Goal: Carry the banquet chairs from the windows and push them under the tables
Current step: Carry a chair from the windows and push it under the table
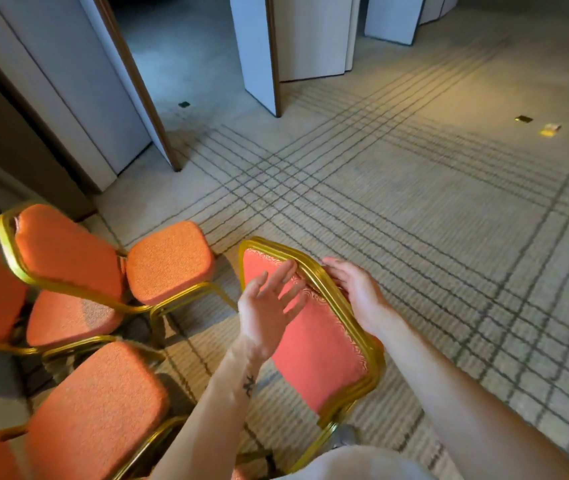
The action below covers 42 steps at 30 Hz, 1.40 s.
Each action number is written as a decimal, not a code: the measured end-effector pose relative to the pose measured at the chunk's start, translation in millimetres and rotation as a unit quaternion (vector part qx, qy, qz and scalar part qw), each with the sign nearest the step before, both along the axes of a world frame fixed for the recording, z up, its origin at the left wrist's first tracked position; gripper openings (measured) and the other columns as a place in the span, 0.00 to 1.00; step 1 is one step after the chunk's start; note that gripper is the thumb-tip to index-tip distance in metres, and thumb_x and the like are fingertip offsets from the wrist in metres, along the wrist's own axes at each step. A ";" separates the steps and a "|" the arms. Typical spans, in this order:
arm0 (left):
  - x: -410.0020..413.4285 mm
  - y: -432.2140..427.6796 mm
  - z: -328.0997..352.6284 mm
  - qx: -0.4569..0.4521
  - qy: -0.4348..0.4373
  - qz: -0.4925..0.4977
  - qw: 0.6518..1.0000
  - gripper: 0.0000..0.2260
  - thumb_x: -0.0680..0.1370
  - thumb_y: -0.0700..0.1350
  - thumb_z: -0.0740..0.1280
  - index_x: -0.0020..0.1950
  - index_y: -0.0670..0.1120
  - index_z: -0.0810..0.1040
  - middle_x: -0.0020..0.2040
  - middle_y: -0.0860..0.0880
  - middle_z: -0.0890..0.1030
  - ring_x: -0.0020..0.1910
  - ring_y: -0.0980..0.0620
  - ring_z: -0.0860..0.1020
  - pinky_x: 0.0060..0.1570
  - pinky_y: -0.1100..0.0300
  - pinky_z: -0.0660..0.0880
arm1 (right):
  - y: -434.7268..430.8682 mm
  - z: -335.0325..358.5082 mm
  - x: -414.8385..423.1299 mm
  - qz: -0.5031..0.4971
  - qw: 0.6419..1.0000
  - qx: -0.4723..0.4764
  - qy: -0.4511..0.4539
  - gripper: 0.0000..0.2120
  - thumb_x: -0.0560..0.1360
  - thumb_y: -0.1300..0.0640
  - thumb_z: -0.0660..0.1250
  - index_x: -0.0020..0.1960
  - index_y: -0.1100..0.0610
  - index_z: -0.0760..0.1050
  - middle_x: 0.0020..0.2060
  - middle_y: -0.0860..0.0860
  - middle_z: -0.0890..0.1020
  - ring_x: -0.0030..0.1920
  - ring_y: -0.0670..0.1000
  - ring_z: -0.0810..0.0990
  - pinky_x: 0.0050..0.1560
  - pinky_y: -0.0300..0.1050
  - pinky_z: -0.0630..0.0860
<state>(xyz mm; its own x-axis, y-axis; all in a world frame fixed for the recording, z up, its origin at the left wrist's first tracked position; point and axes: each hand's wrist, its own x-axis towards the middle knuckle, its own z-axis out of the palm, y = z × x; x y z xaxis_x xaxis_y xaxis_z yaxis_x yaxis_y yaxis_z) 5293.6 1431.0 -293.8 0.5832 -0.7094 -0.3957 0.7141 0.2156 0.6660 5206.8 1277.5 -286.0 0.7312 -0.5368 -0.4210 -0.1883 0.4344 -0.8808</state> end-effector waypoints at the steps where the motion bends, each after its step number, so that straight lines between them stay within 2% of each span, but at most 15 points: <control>1: 1.0 -20.8 -0.8 0.000 -0.005 -0.007 1.000 0.25 0.81 0.56 0.57 0.73 0.45 0.77 0.71 0.50 0.79 0.72 0.43 0.74 0.77 0.39 0.61 | -18.7 0.1 -1.1 -0.005 1.000 -0.016 -0.003 0.13 0.80 0.53 0.63 0.59 0.55 0.83 0.50 0.47 0.87 0.52 0.45 0.84 0.50 0.39 0.77; 3: 3.5 -39.1 -1.5 0.004 -0.015 -0.009 1.000 0.24 0.81 0.55 0.56 0.72 0.46 0.77 0.70 0.51 0.79 0.72 0.43 0.74 0.77 0.38 0.61 | -37.8 -4.7 0.2 -0.012 0.999 -0.045 -0.002 0.13 0.81 0.55 0.63 0.59 0.56 0.83 0.53 0.48 0.87 0.55 0.45 0.84 0.50 0.37 0.78; 6: 3.7 -73.9 -0.6 0.011 -0.028 -0.020 0.999 0.23 0.82 0.55 0.55 0.72 0.47 0.77 0.70 0.53 0.80 0.72 0.44 0.74 0.77 0.39 0.62 | -72.5 -12.6 -1.5 -0.002 0.997 -0.078 -0.005 0.14 0.81 0.54 0.63 0.61 0.55 0.83 0.57 0.48 0.86 0.60 0.48 0.83 0.62 0.45 0.77; 10: 2.0 -100.8 4.2 0.028 -0.044 -0.023 0.998 0.23 0.82 0.55 0.55 0.73 0.49 0.76 0.70 0.55 0.79 0.72 0.45 0.74 0.76 0.40 0.63 | -100.7 -14.4 -2.2 0.010 0.996 -0.091 -0.006 0.14 0.82 0.55 0.60 0.62 0.54 0.82 0.57 0.48 0.86 0.59 0.47 0.83 0.61 0.45 0.77; 16: 4.0 -120.2 6.5 0.038 -0.056 -0.002 0.998 0.22 0.83 0.52 0.56 0.72 0.46 0.76 0.69 0.52 0.80 0.71 0.45 0.75 0.75 0.38 0.64 | -118.8 -16.1 -1.3 0.011 0.996 -0.084 -0.013 0.14 0.82 0.56 0.60 0.62 0.53 0.82 0.57 0.47 0.86 0.58 0.46 0.83 0.55 0.42 0.77; 24: -5.3 -136.2 3.5 0.058 -0.081 0.053 0.994 0.20 0.84 0.48 0.55 0.72 0.46 0.76 0.67 0.52 0.81 0.70 0.47 0.76 0.71 0.42 0.70 | -130.6 -27.3 -2.8 0.005 0.995 -0.096 -0.030 0.14 0.81 0.57 0.61 0.62 0.53 0.82 0.60 0.47 0.84 0.63 0.47 0.81 0.68 0.50 0.75; 29: -4.2 -145.3 10.0 0.086 -0.140 0.072 0.984 0.16 0.84 0.47 0.60 0.67 0.45 0.80 0.65 0.49 0.83 0.68 0.48 0.77 0.71 0.44 0.71 | -133.8 -25.4 -3.7 -0.001 0.996 -0.086 -0.039 0.13 0.81 0.58 0.61 0.60 0.53 0.83 0.58 0.47 0.85 0.61 0.47 0.82 0.64 0.46 0.76; 33: 1.9 -159.4 12.1 0.099 -0.169 0.062 0.979 0.14 0.84 0.45 0.59 0.65 0.45 0.80 0.50 0.56 0.85 0.60 0.51 0.79 0.66 0.50 0.72 | -136.6 -27.0 -4.6 -0.025 0.996 -0.064 -0.054 0.12 0.81 0.60 0.62 0.57 0.54 0.84 0.55 0.48 0.86 0.58 0.48 0.83 0.56 0.40 0.77; 35: 5.8 -164.7 7.3 0.108 -0.173 0.060 0.977 0.15 0.84 0.43 0.59 0.68 0.44 0.79 0.55 0.53 0.85 0.61 0.50 0.78 0.65 0.51 0.73 | -137.9 -29.2 -3.9 -0.030 0.996 -0.065 -0.054 0.12 0.81 0.60 0.63 0.54 0.53 0.85 0.54 0.47 0.87 0.58 0.49 0.84 0.55 0.41 0.77; 37: 9.6 -167.3 2.0 0.120 -0.175 0.055 0.976 0.17 0.84 0.42 0.59 0.70 0.43 0.77 0.63 0.47 0.82 0.65 0.48 0.77 0.64 0.51 0.74 | -138.9 -33.9 -1.6 -0.030 0.996 -0.070 -0.051 0.11 0.80 0.59 0.64 0.53 0.52 0.85 0.53 0.47 0.87 0.58 0.49 0.84 0.59 0.45 0.78; 39: 13.7 -170.7 -3.6 0.129 -0.191 0.047 0.972 0.18 0.83 0.39 0.58 0.71 0.44 0.77 0.64 0.46 0.81 0.64 0.48 0.77 0.62 0.53 0.74 | -140.2 -36.8 -0.8 -0.030 0.995 -0.082 -0.046 0.11 0.79 0.58 0.65 0.54 0.52 0.85 0.55 0.47 0.87 0.59 0.48 0.83 0.63 0.48 0.77; 42: 17.8 -169.9 -6.0 0.175 -0.255 0.024 0.951 0.20 0.82 0.35 0.57 0.72 0.44 0.76 0.66 0.47 0.78 0.64 0.50 0.77 0.64 0.55 0.75 | -140.4 -37.4 0.8 -0.031 0.992 -0.124 -0.024 0.11 0.78 0.57 0.67 0.56 0.52 0.85 0.56 0.46 0.86 0.60 0.45 0.82 0.65 0.46 0.76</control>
